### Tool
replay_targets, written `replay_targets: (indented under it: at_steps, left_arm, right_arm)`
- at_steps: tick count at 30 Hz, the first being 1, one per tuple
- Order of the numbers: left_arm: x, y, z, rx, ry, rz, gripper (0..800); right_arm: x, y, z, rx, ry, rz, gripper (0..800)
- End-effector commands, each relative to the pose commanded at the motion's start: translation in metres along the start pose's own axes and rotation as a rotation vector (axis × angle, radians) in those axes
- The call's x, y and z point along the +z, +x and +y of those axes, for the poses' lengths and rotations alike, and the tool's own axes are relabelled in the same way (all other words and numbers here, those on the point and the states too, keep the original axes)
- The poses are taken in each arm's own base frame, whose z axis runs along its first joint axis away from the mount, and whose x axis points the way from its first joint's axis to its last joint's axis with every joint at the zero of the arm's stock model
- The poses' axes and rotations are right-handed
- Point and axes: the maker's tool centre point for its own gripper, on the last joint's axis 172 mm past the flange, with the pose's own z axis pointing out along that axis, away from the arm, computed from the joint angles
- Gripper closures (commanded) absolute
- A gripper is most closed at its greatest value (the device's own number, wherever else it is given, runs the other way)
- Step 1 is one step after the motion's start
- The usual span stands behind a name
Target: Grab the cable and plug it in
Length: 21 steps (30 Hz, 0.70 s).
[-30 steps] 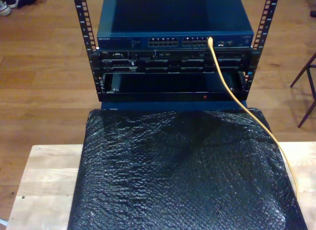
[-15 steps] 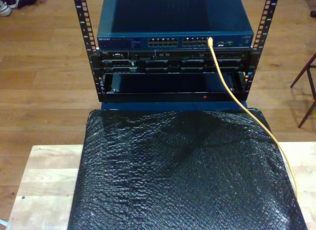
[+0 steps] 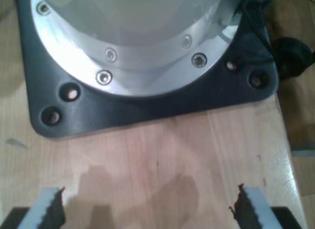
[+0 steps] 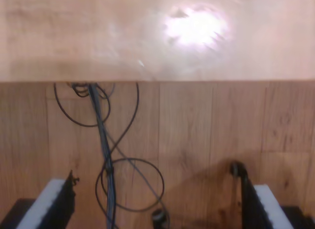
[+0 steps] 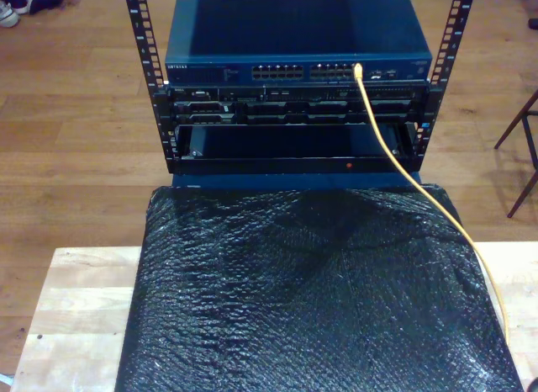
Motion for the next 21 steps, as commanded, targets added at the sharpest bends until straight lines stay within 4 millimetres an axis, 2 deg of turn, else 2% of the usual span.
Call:
replay_targets:
  at_steps: [5,14,21]
  left_arm:
    - [0.000,0.000,0.000,0.001,-0.001,0.000,0]
    - [0.000,0.000,0.000,0.001,-0.001,0.000,0]
    - [0.000,0.000,0.000,0.001,-0.001,0.000,0]
  right_arm:
    - [0.021,0.013,-0.016,0.007,0.000,0.045,0]
    - [0.055,0.039,-0.025,0.017,0.011,0.119,0]
    - [0.079,0.043,-0.031,0.032,0.012,0.111,0]
